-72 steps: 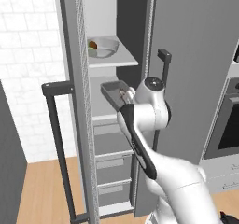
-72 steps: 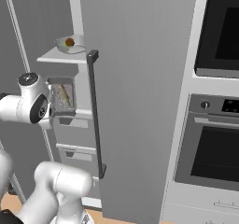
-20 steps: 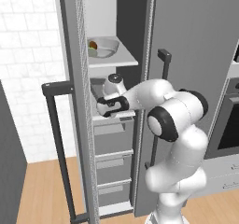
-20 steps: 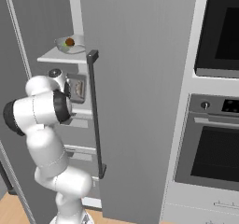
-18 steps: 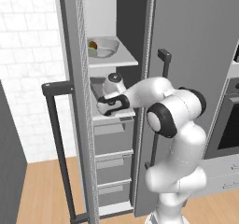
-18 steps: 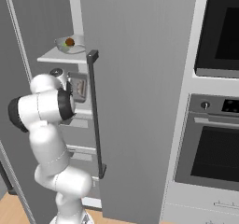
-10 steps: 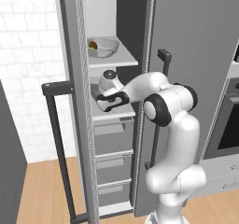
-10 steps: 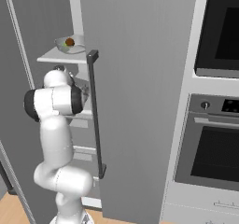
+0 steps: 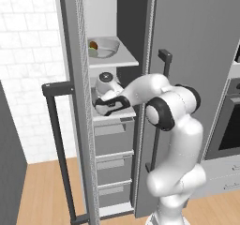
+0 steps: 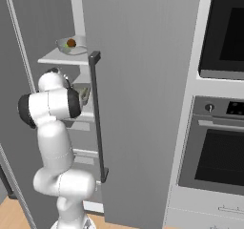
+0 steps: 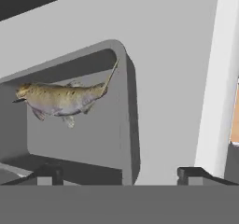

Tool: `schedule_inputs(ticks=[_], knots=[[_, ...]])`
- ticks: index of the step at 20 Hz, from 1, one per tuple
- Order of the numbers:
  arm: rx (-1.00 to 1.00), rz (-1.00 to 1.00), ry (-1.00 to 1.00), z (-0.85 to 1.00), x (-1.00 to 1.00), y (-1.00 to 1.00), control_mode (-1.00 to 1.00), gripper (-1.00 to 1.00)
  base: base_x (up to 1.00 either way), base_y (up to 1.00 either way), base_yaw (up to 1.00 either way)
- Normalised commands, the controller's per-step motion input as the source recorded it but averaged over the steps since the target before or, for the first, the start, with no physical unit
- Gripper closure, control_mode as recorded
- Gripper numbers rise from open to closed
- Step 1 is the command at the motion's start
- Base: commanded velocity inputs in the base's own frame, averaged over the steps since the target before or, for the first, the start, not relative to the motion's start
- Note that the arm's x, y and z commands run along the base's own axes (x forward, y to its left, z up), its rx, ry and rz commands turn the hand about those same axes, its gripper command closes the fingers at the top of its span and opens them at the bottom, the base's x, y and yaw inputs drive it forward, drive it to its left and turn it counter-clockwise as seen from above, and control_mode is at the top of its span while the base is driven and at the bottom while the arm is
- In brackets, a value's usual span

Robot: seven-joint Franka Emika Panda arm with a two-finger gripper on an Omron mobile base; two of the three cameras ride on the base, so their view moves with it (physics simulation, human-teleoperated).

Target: Take the meat container that has the fish and place it on the second highest rack of the freezer. Then take the vegetable container that has the mushroom and lemon wedge and place it on the highest rack of the freezer.

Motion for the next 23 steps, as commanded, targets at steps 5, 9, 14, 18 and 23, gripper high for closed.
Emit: schedule_inputs(ticks=[5,9,14,18,23], knots=[[0.11,0.26,0.0,0.33,-0.93,-0.29,-1.0,-1.0,0.0,0.0,0.0],[0.05,0.3,0.0,0.79,-0.9,-0.41,-1.0,-1.0,0.0,0.0,0.0],[-0.13,0.54,-0.01,0.9,-0.95,-0.42,-1.0,-1.0,0.0,0.0,0.0],[-0.24,0.62,0.09,0.76,-1.0,-0.1,-1.0,-1.0,0.0,0.0,0.0],[-0.51,0.63,0.07,0.66,-1.0,-0.05,-1.0,-1.0,0.0,0.0,0.0]])
